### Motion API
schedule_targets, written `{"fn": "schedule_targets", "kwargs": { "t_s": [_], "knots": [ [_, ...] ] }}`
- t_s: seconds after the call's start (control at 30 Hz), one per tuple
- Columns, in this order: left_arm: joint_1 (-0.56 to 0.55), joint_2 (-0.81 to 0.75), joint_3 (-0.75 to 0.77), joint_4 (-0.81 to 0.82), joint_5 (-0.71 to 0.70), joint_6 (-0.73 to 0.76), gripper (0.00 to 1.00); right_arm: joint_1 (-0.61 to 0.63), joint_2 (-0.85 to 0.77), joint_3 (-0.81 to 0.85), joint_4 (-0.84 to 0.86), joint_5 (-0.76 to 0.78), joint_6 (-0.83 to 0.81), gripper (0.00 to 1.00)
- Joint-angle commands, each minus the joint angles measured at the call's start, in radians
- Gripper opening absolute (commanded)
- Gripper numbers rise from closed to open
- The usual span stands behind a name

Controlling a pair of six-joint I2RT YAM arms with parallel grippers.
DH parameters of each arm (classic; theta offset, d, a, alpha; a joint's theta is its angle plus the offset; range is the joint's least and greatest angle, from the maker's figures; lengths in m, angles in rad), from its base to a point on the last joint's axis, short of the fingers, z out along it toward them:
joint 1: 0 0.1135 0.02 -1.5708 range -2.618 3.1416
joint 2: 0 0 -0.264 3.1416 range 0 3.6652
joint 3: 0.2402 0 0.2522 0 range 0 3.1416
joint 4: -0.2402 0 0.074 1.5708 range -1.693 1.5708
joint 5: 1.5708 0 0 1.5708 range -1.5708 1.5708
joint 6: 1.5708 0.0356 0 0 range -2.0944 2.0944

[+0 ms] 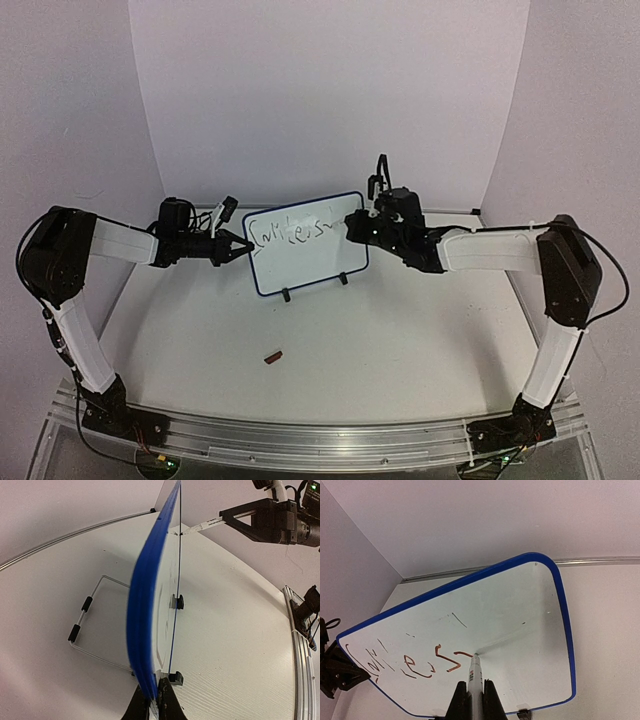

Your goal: Write a sentence on the whiteboard

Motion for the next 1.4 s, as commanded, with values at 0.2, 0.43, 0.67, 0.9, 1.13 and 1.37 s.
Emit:
{"fn": "schedule_targets", "kwargs": {
  "t_s": [0.2, 0.43, 0.67, 0.9, 1.13, 1.37],
  "knots": [
    [-0.004, 0.007, 0.006, -0.077, -0.1, 0.069, 0.0, -0.008, -0.069, 0.016, 0.057, -0.045, -0.008, 0.0],
    [-0.005, 0.007, 0.007, -0.078, -0.101, 0.07, 0.0, -0.008, -0.021, 0.057, 0.053, -0.053, -0.011, 0.0],
    [-0.005, 0.007, 0.006, -0.079, -0.1, 0.07, 0.0, -0.009, 0.003, 0.076, 0.04, -0.046, -0.012, 0.0],
    [-0.004, 0.004, 0.005, -0.078, -0.102, 0.07, 0.0, -0.012, 0.017, 0.078, 0.019, -0.042, -0.009, 0.0],
    [-0.004, 0.004, 0.005, -0.079, -0.102, 0.07, 0.0, -0.012, 0.016, 0.06, 0.008, -0.044, -0.001, 0.0],
    [-0.004, 0.005, 0.005, -0.079, -0.102, 0.071, 0.0, -0.012, 0.022, 0.043, 0.0, -0.059, 0.013, 0.0]
  ]
}}
